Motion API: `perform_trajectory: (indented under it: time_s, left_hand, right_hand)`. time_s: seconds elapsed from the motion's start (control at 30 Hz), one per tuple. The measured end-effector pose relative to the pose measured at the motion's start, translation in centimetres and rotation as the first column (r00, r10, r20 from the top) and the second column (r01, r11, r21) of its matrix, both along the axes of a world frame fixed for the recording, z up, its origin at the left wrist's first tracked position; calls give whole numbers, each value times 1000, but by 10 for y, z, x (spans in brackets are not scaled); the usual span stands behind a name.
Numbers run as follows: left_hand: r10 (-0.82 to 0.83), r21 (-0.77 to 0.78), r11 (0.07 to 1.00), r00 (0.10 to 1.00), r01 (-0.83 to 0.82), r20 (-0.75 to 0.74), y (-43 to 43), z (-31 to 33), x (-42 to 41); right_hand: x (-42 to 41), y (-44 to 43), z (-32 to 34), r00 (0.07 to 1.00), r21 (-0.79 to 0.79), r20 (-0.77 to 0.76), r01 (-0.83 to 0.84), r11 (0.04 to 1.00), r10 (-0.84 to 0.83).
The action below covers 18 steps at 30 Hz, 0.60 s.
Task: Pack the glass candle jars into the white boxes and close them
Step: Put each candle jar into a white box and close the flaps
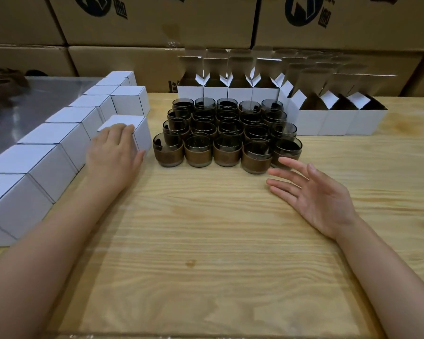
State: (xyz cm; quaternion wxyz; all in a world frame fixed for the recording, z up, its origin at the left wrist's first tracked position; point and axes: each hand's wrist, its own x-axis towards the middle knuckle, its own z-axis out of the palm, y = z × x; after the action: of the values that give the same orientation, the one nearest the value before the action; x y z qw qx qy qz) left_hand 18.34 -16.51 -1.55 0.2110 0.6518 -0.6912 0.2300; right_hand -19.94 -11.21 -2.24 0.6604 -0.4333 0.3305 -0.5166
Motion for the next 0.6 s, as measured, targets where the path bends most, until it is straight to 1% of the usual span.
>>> perform_trajectory:
  time_s: [0.17,0.23,0.47,0.6]
  left_hand:
    - [117,106,989,985,-104,-130,-40,7,9]
    - [151,166,978,976,-124,-155,-56,11,15]
    - [203,389,917,943,-90,-262,-96,22,35]
    - [209,451,891,924,-46,-320,-108,23,42]
  right_hand:
    - [-1,-3,-3,1000,4,21,-3,1000,3]
    - [-2,-4,-4,1000,4,25,-3,1000,3]
    - [-3,-5,-6,999,17,31,-7,1000,6]
    - [-2,-5,-5,1000,18,28,-11,1000,10]
